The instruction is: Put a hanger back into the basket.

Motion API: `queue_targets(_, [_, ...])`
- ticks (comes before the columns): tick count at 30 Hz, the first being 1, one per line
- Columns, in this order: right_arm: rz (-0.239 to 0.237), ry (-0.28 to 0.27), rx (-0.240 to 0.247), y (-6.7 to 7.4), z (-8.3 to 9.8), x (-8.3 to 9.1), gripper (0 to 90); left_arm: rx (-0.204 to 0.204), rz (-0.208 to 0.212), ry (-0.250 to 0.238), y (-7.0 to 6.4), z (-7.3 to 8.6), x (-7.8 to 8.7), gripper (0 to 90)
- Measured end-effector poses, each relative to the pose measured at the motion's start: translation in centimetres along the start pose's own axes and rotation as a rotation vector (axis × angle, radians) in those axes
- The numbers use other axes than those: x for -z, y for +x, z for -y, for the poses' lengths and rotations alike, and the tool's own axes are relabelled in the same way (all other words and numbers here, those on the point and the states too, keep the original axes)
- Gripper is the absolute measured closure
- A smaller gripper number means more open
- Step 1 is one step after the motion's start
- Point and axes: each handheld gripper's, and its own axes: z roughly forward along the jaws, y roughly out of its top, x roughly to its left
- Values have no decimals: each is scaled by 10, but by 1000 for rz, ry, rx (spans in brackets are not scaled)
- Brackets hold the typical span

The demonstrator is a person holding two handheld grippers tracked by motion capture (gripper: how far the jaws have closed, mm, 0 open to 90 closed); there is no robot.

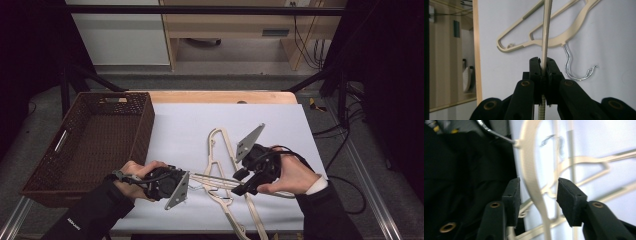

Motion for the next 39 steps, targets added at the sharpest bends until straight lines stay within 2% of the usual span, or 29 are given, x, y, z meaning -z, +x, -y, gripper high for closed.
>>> queue_targets(3, [75,-87,-26,-5,12,12,419,33,-1,11,2,2,0,858])
queue_targets(4, [115,-122,-38,-7,17,15,373,46,0,8,3,2,0,858])
queue_targets(5, [150,-151,-54,-10,22,18,374,55,-4,4,4,2,0,858])
queue_targets(7, [206,-226,-109,-17,31,21,303,76,-6,15,6,2,0,858])
queue_targets(9, [256,-281,-164,-24,40,23,318,100,-9,25,9,2,1,858])
queue_targets(10, [298,-313,-202,-26,45,25,281,111,-11,24,9,1,1,858])
queue_targets(15, [474,-520,-330,-40,67,33,171,180,-4,15,13,2,5,858])
queue_targets(17, [545,-568,-356,-43,76,35,146,219,-4,21,15,2,7,858])
queue_targets(20, [623,-639,-393,-46,88,38,95,261,-25,33,18,3,10,858])
queue_targets(23, [680,-687,-422,-46,101,41,98,332,-40,27,22,6,11,859])
queue_targets(27, [710,-734,-460,-44,117,42,92,426,-32,-4,29,11,13,858])
queue_targets(29, [716,-740,-478,-43,124,40,76,462,-20,-22,33,13,14,858])
queue_targets(30, [719,-731,-483,-43,127,39,72,476,-23,-12,34,13,15,858])
queue_targets(35, [715,-723,-493,-42,137,27,70,513,-19,13,43,13,16,859])
queue_targets(38, [698,-721,-499,-42,141,20,75,510,-3,35,47,11,17,860])
queue_targets(39, [688,-711,-499,-42,141,17,73,502,-5,27,48,10,17,860])
